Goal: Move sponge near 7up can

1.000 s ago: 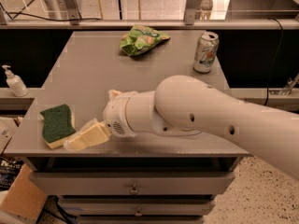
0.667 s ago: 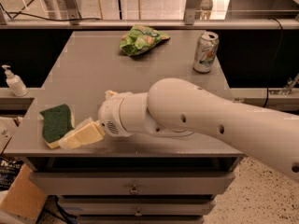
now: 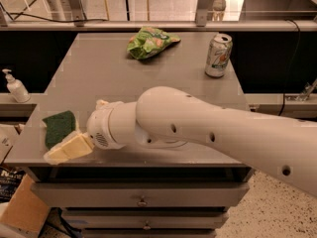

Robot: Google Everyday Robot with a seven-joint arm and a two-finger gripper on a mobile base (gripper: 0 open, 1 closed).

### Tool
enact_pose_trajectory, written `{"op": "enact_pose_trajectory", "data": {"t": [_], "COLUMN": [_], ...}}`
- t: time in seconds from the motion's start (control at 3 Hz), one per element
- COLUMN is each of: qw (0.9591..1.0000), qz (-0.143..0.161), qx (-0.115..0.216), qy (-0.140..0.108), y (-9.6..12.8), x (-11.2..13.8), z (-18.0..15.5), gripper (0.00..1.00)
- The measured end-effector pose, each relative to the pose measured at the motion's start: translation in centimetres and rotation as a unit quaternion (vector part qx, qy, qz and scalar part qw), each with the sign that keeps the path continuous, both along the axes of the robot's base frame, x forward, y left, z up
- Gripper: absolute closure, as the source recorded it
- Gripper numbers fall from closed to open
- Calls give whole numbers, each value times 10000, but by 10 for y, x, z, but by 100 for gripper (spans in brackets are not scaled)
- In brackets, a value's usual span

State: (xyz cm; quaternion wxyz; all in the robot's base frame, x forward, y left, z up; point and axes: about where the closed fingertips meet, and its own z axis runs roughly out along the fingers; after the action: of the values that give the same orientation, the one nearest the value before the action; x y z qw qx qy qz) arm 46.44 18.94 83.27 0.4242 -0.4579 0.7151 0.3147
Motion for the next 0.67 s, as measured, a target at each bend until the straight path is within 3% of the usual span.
{"op": "enact_pose_trajectory", "data": {"t": [0.67], "qw": [9998], "qz": [150], "qx": [-66], "qy": [81], "y": [10], "x": [-19], "z": [-10], "gripper": [40]}}
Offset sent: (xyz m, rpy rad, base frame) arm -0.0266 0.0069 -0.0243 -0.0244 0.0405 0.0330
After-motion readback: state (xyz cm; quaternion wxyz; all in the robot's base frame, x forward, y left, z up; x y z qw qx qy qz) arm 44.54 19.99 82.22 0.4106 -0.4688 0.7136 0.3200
